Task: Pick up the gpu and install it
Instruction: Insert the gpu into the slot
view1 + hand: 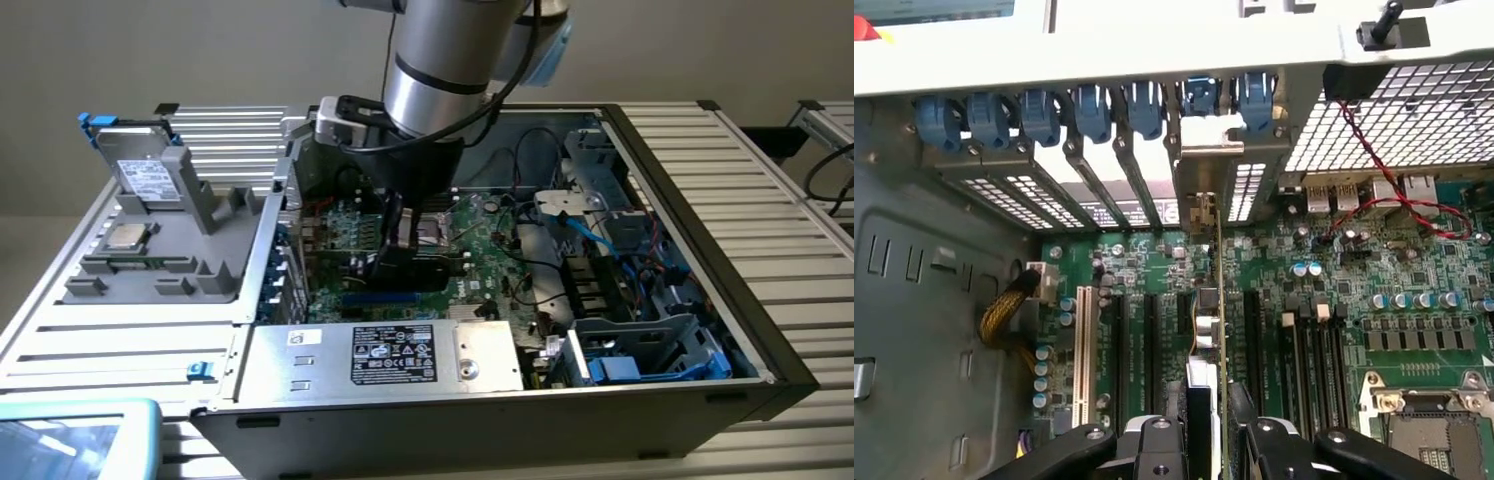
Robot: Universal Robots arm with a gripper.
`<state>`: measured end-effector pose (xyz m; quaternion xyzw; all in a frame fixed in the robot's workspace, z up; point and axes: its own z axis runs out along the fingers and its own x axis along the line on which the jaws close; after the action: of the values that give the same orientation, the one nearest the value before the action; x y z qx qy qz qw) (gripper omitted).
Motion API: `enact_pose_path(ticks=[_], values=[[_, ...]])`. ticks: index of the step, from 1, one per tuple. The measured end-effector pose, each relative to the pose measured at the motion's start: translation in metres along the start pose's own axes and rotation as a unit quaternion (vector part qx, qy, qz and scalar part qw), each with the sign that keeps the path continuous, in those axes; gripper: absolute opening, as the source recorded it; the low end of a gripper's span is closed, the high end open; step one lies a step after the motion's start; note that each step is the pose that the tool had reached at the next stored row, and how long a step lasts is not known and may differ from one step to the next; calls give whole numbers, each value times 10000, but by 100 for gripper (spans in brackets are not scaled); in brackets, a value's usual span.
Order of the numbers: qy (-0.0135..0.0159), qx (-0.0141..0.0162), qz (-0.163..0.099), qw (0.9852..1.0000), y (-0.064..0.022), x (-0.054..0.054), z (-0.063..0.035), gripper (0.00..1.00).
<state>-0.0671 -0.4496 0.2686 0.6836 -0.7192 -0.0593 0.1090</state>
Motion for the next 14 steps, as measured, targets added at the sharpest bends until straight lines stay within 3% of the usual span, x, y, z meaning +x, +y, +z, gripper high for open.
enact_pose_path(ticks=[6, 14], values=[[-13, -3, 47, 10000, -15, -6, 72, 27], [-17, -5, 69, 10000, 8, -5, 82, 27]])
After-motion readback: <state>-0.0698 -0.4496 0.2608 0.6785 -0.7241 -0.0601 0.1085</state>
